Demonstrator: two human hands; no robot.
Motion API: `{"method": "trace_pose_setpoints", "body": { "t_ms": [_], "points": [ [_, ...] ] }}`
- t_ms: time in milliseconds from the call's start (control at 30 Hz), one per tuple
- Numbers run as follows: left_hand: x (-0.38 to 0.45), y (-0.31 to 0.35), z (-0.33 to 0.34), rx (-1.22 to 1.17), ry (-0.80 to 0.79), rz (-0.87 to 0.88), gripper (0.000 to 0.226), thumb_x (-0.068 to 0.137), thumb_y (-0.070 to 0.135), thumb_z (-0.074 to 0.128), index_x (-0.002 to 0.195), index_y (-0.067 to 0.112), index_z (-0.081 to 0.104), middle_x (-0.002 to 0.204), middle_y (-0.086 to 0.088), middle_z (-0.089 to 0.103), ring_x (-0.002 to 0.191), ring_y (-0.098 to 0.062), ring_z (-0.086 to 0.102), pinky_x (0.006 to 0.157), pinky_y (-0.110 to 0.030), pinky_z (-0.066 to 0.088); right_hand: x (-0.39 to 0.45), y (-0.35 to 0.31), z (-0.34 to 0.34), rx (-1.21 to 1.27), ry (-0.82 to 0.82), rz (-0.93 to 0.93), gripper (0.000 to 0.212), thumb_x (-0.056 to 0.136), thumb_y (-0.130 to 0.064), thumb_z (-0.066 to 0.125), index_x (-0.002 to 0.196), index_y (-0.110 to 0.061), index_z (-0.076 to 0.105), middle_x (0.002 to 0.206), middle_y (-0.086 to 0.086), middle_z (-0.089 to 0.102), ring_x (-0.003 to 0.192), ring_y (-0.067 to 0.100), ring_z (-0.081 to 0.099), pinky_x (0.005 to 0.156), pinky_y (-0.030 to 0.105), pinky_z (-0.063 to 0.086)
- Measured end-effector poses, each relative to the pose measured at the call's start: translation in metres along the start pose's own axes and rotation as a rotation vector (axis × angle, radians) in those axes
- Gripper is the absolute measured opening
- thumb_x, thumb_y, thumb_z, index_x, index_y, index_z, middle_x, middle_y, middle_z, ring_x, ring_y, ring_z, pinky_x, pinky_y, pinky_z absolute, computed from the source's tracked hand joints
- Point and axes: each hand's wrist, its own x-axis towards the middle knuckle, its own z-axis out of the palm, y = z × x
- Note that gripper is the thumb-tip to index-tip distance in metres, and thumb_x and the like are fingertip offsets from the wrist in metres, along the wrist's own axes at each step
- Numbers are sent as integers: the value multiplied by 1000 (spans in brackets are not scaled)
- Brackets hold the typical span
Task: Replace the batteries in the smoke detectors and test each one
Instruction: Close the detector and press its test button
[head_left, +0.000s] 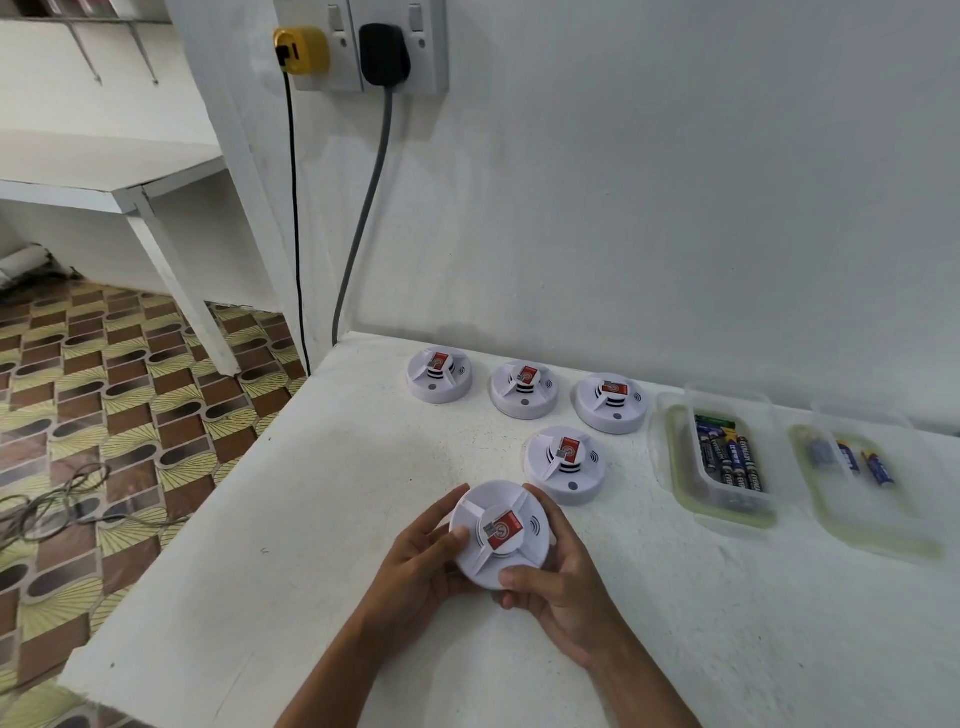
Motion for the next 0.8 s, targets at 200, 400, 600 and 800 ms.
{"method": "trace_pose_setpoints", "body": {
  "t_ms": [200,400,600,800],
  "points": [
    [1,-2,-2,-11,-4,9,52,86,18,57,137,15,47,124,-13,65,111,-38,63,79,-45,58,-1,-2,3,48,16,18,69,68,-3,78,127,-31,55,120,15,62,97,33,63,57,34,53],
    [2,-2,-3,-44,-37,0,93,61,39,88,139,13,45,128,-18,62,116,-40,59,82,-48,57,-2,-7,4,394,-18,138,91,52,-67,80,130,-26,57,129,18,61,100,42,64,59,42,56],
    [2,-3,-4,-67,-48,-1,92,61,39,88,139,13,46,129,-18,61,116,-40,59,83,-49,56,-3,-6,2,447,-22,151,108,45,-74,78,136,-23,50,133,18,57,99,44,63,56,43,56],
    [2,-3,-4,-66,-46,4,94,60,39,89,139,13,45,128,-17,62,116,-39,59,82,-47,57,-2,-6,3,453,-16,151,108,46,-74,78,137,-23,49,133,19,58,97,43,64,55,42,56]
  ]
}}
